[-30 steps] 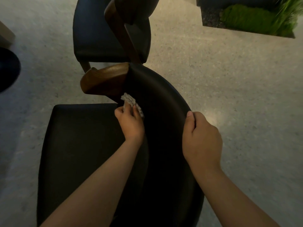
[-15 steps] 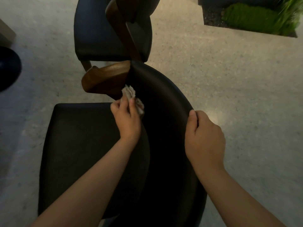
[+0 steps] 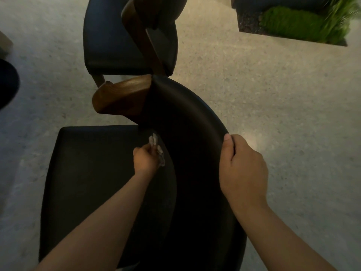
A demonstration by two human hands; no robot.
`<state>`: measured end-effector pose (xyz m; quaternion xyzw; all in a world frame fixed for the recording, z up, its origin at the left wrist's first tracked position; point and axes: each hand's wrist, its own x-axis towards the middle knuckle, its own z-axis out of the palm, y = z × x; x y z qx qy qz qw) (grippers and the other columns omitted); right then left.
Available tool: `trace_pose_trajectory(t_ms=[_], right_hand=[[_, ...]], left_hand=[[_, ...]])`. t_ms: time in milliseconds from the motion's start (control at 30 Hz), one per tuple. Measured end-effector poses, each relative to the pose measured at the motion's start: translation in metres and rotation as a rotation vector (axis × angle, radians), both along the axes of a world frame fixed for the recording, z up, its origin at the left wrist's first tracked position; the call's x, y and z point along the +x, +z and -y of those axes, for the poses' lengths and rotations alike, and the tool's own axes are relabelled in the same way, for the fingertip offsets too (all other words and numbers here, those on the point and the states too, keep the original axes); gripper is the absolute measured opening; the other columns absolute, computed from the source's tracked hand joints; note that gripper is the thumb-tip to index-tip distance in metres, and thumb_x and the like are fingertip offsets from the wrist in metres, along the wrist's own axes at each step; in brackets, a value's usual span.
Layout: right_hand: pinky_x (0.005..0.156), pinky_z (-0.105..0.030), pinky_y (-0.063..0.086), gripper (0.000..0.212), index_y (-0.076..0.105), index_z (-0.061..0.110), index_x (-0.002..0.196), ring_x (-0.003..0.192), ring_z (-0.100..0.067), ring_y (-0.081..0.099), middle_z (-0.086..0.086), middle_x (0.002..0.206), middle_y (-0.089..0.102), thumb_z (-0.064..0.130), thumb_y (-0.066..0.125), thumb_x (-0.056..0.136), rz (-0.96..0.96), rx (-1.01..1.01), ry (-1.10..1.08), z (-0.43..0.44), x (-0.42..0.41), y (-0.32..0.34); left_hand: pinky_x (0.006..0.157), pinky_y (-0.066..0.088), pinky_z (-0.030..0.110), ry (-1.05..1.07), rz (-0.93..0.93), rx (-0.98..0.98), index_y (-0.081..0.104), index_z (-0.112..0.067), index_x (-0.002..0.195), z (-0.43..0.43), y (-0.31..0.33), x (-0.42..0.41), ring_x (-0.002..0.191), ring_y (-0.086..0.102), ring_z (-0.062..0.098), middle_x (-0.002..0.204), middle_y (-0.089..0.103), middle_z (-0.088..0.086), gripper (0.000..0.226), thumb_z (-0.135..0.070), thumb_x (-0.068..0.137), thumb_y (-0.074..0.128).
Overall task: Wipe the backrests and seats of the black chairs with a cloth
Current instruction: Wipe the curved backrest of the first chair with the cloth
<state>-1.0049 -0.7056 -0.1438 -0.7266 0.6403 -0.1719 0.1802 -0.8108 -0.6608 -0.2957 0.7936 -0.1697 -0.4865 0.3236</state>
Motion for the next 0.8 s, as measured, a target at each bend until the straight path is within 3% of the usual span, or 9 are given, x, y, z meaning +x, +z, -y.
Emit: trace_pose_trajectory(t_ms=[67, 167, 333, 400, 433, 500, 633, 733, 800], right_hand=[[0.048, -0.023, 0.029, 0.043, 0.055, 0.017, 0.082, 0.043, -0.007, 0.043, 0.009, 0.052, 0.044, 0.042, 0.025, 0.099, 0.0, 0.004, 0.004, 0.0, 0.0, 0.0], [0.049, -0.025, 0.033, 0.043, 0.056, 0.017, 0.084, 0.045, -0.008, 0.045, 0.008, 0.054, 0.046, 0.042, 0.025, 0.099, 0.002, 0.003, 0.012, 0.0, 0.0, 0.0], [0.051, -0.024, 0.033, 0.042, 0.059, 0.016, 0.089, 0.051, -0.008, 0.049, 0.008, 0.059, 0.051, 0.04, 0.026, 0.101, 0.049, 0.065, 0.026, 0.0, -0.003, 0.003], [0.059, -0.027, 0.043, 0.041, 0.06, 0.016, 0.103, 0.063, -0.008, 0.056, 0.007, 0.075, 0.062, 0.04, 0.027, 0.102, 0.027, 0.101, 0.062, 0.001, -0.003, 0.01], [0.07, -0.03, 0.049, 0.042, 0.057, 0.018, 0.119, 0.077, -0.008, 0.061, 0.007, 0.093, 0.066, 0.041, 0.027, 0.102, 0.014, 0.102, 0.088, 0.002, -0.001, 0.015], [0.088, -0.033, 0.047, 0.05, 0.038, 0.021, 0.144, 0.104, -0.013, 0.061, 0.004, 0.122, 0.061, 0.044, 0.028, 0.101, -0.002, 0.055, 0.162, 0.005, 0.007, 0.026], [0.08, -0.028, 0.042, 0.049, 0.033, 0.02, 0.147, 0.107, -0.019, 0.058, -0.005, 0.127, 0.057, 0.039, 0.034, 0.102, -0.134, -0.028, 0.29, 0.024, 0.033, 0.024], [0.072, -0.028, 0.039, 0.049, 0.033, 0.02, 0.145, 0.099, -0.02, 0.057, -0.006, 0.123, 0.057, 0.04, 0.031, 0.1, -0.194, -0.045, 0.283, 0.032, 0.048, 0.012], [0.068, -0.028, 0.036, 0.049, 0.032, 0.021, 0.144, 0.093, -0.019, 0.058, -0.006, 0.119, 0.057, 0.043, 0.03, 0.1, -0.232, -0.07, 0.262, 0.031, 0.05, 0.008]], left_hand=[[0.098, 0.048, 0.036, 0.035, 0.053, -0.076, 0.052, -0.019, 0.133, -0.005, 0.012, -0.004, 0.099, 0.059, 0.012, 0.132, 0.048, 0.006, 0.034, -0.024, 0.1, 0.049], [0.081, 0.043, 0.019, 0.031, 0.168, -0.182, 0.051, -0.02, 0.133, -0.008, 0.037, -0.004, 0.089, 0.052, 0.003, 0.124, 0.041, 0.0, 0.032, -0.022, 0.101, 0.048], [0.078, 0.048, 0.016, -0.056, 0.358, -0.374, 0.056, -0.025, 0.125, -0.008, 0.083, 0.009, 0.093, 0.053, 0.004, 0.114, 0.041, -0.007, 0.026, -0.026, 0.101, 0.048], [0.076, 0.048, 0.014, -0.103, 0.438, -0.431, 0.056, -0.024, 0.124, -0.007, 0.099, 0.016, 0.095, 0.051, -0.002, 0.11, 0.04, -0.012, 0.025, -0.028, 0.101, 0.048], [0.076, 0.046, 0.011, -0.12, 0.479, -0.467, 0.056, -0.023, 0.124, -0.006, 0.107, 0.02, 0.095, 0.049, -0.008, 0.108, 0.039, -0.014, 0.025, -0.028, 0.101, 0.048], [0.077, 0.04, 0.001, -0.144, 0.55, -0.508, 0.054, -0.021, 0.13, -0.001, 0.12, 0.028, 0.094, 0.045, -0.016, 0.107, 0.039, -0.014, 0.03, -0.027, 0.101, 0.048], [0.077, 0.036, 0.003, -0.111, 0.663, -0.491, 0.03, -0.026, 0.15, 0.02, 0.141, 0.039, 0.098, 0.044, -0.009, 0.122, 0.036, -0.013, 0.053, -0.028, 0.1, 0.05], [0.079, 0.036, 0.006, -0.023, 0.782, -0.555, 0.042, -0.024, 0.135, 0.044, 0.149, 0.043, 0.105, 0.043, -0.004, 0.121, 0.04, -0.013, 0.043, -0.025, 0.096, 0.058], [0.079, 0.034, 0.007, -0.088, 0.88, -0.531, 0.051, -0.022, 0.123, 0.059, 0.146, 0.044, 0.104, 0.042, 0.001, 0.121, 0.042, -0.005, 0.031, -0.025, 0.094, 0.06]])
